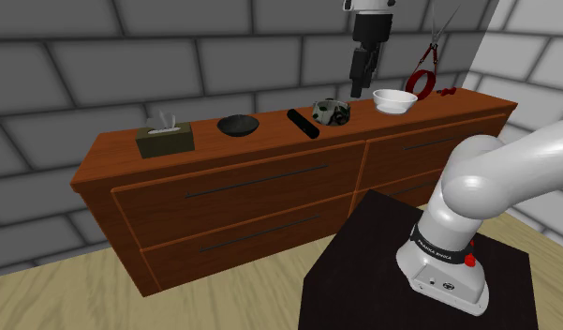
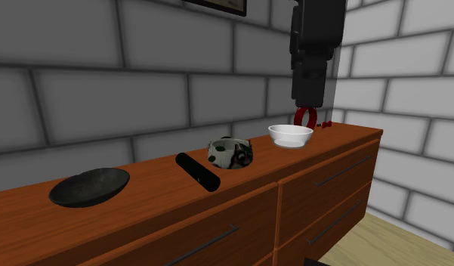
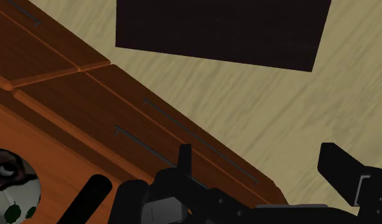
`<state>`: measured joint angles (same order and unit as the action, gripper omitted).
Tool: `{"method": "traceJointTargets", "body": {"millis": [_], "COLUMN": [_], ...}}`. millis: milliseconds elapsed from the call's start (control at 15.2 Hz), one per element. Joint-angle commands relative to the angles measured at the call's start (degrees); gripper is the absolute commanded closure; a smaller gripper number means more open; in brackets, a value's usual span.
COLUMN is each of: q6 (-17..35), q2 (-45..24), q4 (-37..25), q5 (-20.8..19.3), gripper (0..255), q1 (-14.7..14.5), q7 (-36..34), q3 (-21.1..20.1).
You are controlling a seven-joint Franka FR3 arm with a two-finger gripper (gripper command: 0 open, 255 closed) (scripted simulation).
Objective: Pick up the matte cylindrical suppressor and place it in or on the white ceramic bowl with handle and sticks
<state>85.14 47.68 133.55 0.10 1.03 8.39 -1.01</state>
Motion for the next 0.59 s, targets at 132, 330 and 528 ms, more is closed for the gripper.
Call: {"method": "traceJointTargets", "body": {"millis": [132,330,528], "q6": [3.4,8.3,13.0], "q2": [-3.0,-7.9,-13.1], "q4": [0.2,-0.1,-1.0], "q5": [-0.2,-0.3,-0.1], "gripper": [0,0,0], "q1": [0.9,2.1,3.2], "q7": [-0.3,-0.7,-1.1], "q3": [1.0,2.5,4.1]}}
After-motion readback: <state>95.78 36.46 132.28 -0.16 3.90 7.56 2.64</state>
